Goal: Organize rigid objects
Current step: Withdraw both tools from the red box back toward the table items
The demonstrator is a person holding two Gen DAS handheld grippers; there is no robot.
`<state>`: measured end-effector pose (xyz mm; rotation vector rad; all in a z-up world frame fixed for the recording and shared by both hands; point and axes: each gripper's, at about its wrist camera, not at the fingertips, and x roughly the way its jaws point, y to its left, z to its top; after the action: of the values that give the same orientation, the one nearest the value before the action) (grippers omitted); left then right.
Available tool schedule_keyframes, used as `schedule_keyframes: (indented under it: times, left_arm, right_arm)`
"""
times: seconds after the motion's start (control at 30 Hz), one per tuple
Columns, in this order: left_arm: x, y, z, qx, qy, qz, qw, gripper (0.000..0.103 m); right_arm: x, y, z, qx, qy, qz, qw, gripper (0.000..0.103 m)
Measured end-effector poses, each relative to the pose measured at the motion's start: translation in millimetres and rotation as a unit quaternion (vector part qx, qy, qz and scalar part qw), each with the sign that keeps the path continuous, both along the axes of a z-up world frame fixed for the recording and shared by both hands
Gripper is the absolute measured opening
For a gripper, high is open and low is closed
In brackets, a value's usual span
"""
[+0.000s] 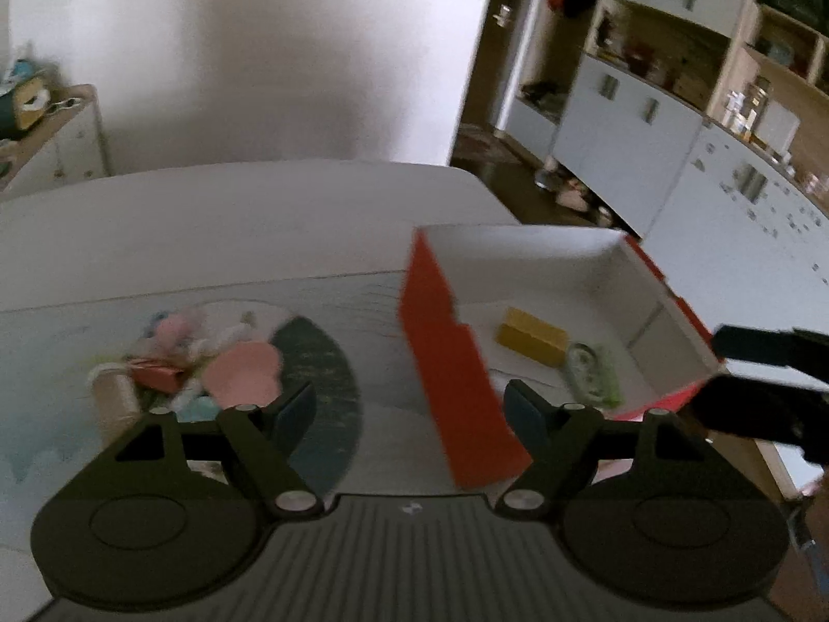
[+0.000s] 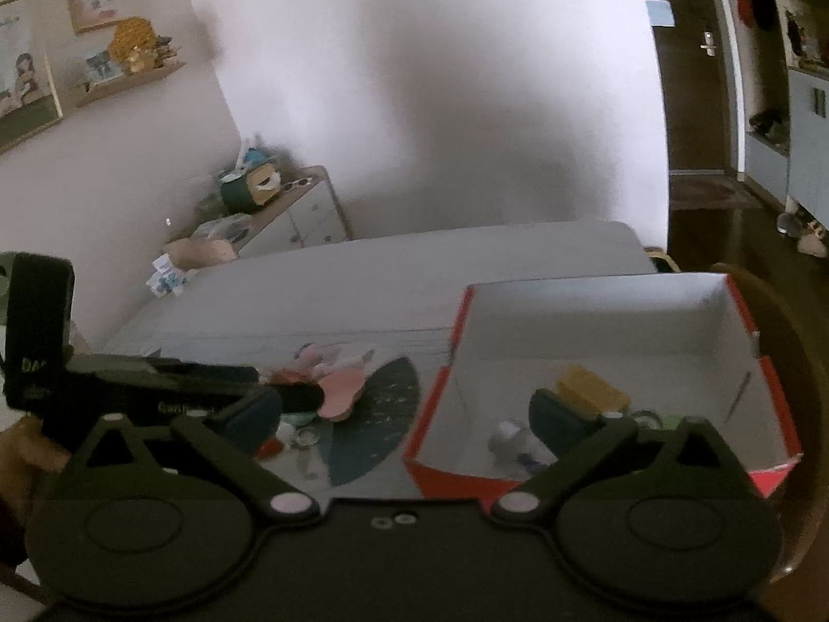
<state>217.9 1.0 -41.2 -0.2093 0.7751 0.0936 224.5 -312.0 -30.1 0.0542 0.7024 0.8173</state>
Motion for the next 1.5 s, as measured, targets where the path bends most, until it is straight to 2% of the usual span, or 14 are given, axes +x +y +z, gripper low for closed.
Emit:
schedule_keyframes:
  times: [0.17,0.3,0.8,0.97,1.23,1.5]
  left_arm:
    - [-13,36,-5,-0.002,-0.007,0.029,0.9995,0.085]
    - [-23,65,-11,0.015,-0.011,0.046,0.9988,0.085]
    - [-33,168,-55,-0.004,0.028,0.1,0.9946,0.085]
    - [-27,187,-70,0.012,0.037,0.108,0.9934,0.085]
    - [-11,208,-88,0.006,0.053,0.12,0.9914,0.085]
    - [7,215,-101,0.002,0.068,0.126,0.9897,0.085]
  right_arm:
    - [-7,27,-9,-0.004,0.012,0.011,1.0,0.103]
    - [-13,50,-15,-0.008,0.018,0.012,1.0,0.103]
    - [-14,136,-38,-0.044,0.036,0.006,0.998,0.103]
    - [-8,162,-51,-0.076,0.027,0.003,0.997,0.102]
    - [15,197,-77,-0.116,0.019,-0.016,0.993,0.099]
    - [33,228,-103,-0.151,0.015,-0.006,0.988,0.096]
